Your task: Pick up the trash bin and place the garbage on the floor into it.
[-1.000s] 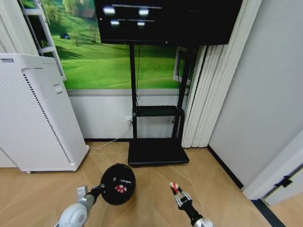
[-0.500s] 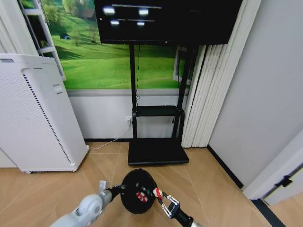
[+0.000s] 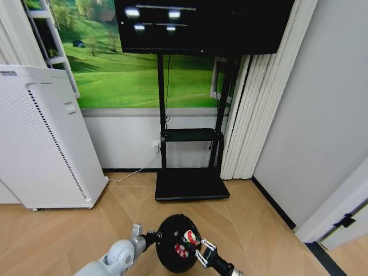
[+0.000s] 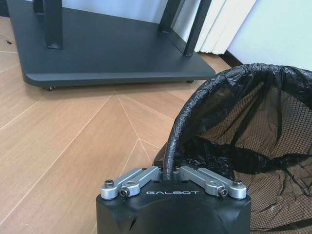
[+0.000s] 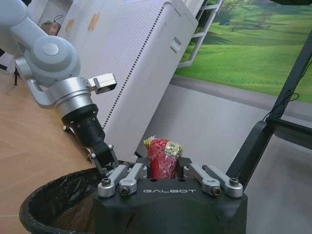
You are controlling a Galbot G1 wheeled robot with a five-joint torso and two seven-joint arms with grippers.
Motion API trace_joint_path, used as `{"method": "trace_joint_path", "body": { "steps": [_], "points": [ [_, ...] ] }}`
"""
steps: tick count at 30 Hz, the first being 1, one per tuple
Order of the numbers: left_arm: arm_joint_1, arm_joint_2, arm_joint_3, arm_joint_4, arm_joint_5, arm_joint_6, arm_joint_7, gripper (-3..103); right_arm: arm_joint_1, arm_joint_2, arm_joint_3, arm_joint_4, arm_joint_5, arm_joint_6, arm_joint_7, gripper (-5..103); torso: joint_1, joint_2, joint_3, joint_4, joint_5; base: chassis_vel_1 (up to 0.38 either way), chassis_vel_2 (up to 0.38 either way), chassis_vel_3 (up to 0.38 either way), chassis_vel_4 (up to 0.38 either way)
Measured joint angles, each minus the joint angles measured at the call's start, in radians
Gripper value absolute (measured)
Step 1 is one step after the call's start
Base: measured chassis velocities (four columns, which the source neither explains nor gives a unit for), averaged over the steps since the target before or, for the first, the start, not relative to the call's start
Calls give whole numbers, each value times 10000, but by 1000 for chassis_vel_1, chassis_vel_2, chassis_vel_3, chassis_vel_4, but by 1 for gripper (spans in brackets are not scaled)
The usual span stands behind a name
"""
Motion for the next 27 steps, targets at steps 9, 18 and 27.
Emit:
{"method": "trace_joint_path", "body": {
  "steps": [9,18,27],
  "points": [
    [247,7,-315,-54,114,-12,34,0,-151,-37,31,117,31,-67,187,48,0,0,0,0,-2,0,0,0,0],
    [741,-24,-1096,-240,8,35,-315,0,-368,196,120,167,234,96,573,86,-1,0,0,-1,-3,0,0,0,0],
    [1945,230,-3393,-1635,-925,222,-3438,0,-639,617,616,429,2443,-2020,3668,100,-1,1,-1,-4,-2,0,0,0,0]
  ]
}}
